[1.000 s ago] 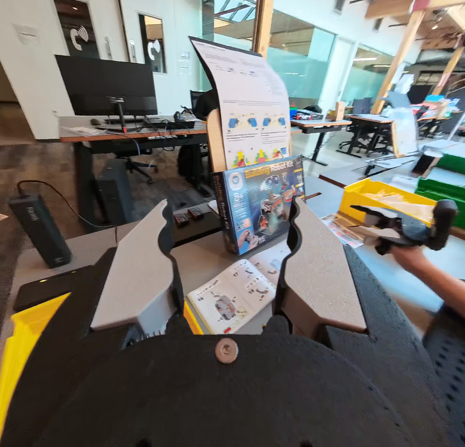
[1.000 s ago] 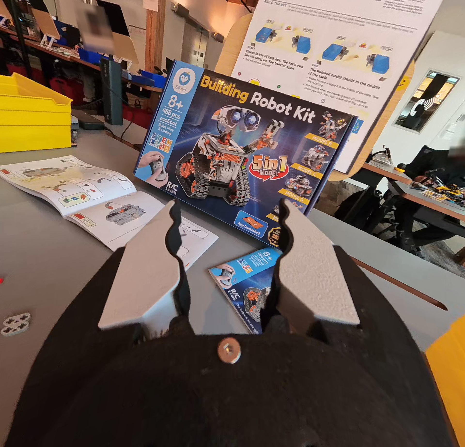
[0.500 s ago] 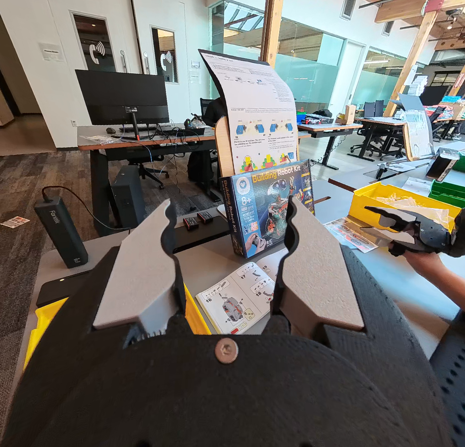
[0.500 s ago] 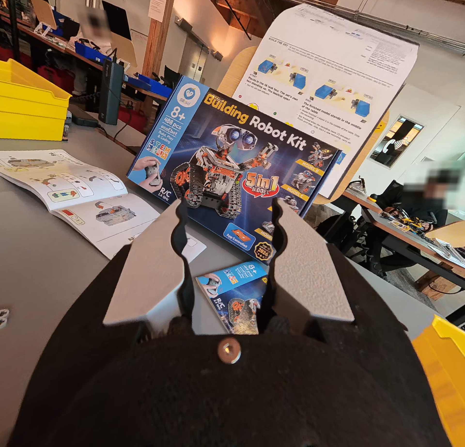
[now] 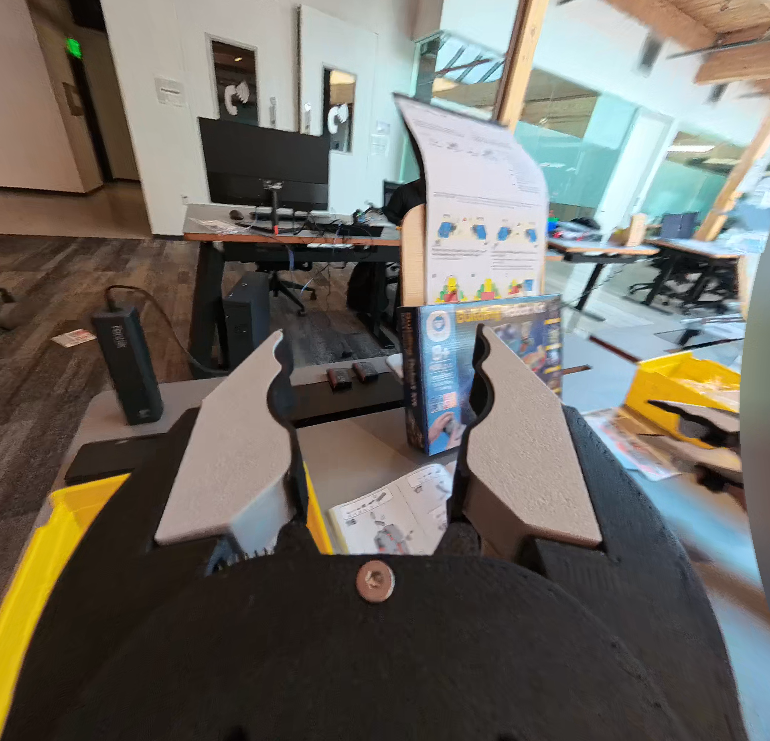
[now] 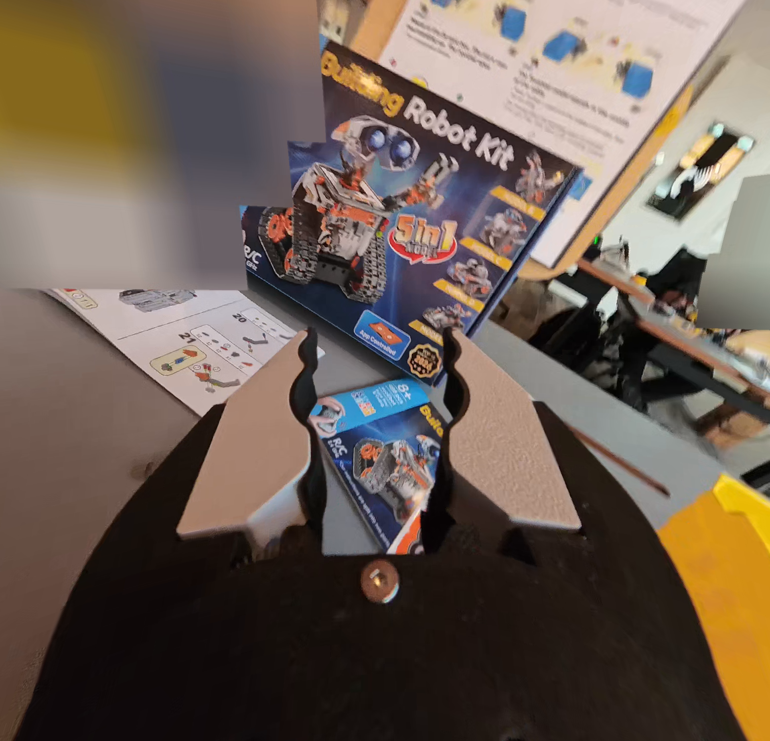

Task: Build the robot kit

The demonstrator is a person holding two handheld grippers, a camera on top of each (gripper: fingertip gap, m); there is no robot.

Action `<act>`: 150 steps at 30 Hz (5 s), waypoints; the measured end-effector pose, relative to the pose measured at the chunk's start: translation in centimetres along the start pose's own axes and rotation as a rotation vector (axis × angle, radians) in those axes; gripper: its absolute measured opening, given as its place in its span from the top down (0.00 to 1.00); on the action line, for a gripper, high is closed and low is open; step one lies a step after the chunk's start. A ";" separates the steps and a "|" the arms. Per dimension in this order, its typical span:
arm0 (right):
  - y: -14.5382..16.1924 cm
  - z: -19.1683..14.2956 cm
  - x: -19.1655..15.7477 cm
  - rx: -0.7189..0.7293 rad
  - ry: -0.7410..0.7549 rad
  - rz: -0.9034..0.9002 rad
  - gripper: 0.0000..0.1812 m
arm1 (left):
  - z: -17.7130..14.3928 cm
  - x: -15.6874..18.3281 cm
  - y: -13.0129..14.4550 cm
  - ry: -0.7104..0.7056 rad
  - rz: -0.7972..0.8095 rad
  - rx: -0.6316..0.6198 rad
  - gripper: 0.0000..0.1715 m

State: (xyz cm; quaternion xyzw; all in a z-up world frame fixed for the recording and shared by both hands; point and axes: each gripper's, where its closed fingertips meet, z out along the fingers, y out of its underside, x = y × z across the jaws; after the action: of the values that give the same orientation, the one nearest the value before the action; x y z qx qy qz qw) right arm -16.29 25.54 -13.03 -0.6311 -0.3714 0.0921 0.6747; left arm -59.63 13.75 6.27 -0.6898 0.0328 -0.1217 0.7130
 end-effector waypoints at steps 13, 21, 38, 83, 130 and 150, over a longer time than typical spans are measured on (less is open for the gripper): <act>3.5 -1.1 -0.1 -0.246 0.023 0.241 0.80 | 2.0 -7.0 5.8 -0.372 0.209 -0.301 0.54; 3.2 -0.9 -1.3 -0.227 -0.047 0.278 0.81 | 1.6 -6.6 5.1 -0.352 0.216 -0.279 0.54; 2.2 -0.8 -2.5 -0.186 -0.092 0.176 0.86 | 1.6 -6.3 4.6 -0.348 0.225 -0.250 0.53; 1.5 -0.8 -3.9 -0.149 -0.195 0.262 0.83 | 2.0 -5.9 5.3 -0.333 0.246 -0.283 0.52; -0.1 -1.2 -3.0 -0.038 -0.170 0.149 0.85 | -4.9 -4.9 7.8 -0.152 0.306 -0.610 0.66; -2.6 -1.1 -3.8 -0.024 -0.062 0.218 0.85 | -5.2 -14.0 22.4 -0.078 -0.129 -1.219 0.91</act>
State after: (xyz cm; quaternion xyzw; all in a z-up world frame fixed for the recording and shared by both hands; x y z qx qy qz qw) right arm -19.22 21.96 -12.02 -0.6727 -0.3223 0.1801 0.6412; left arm -71.39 12.18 -17.86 -0.9780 0.0285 -0.0984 0.1819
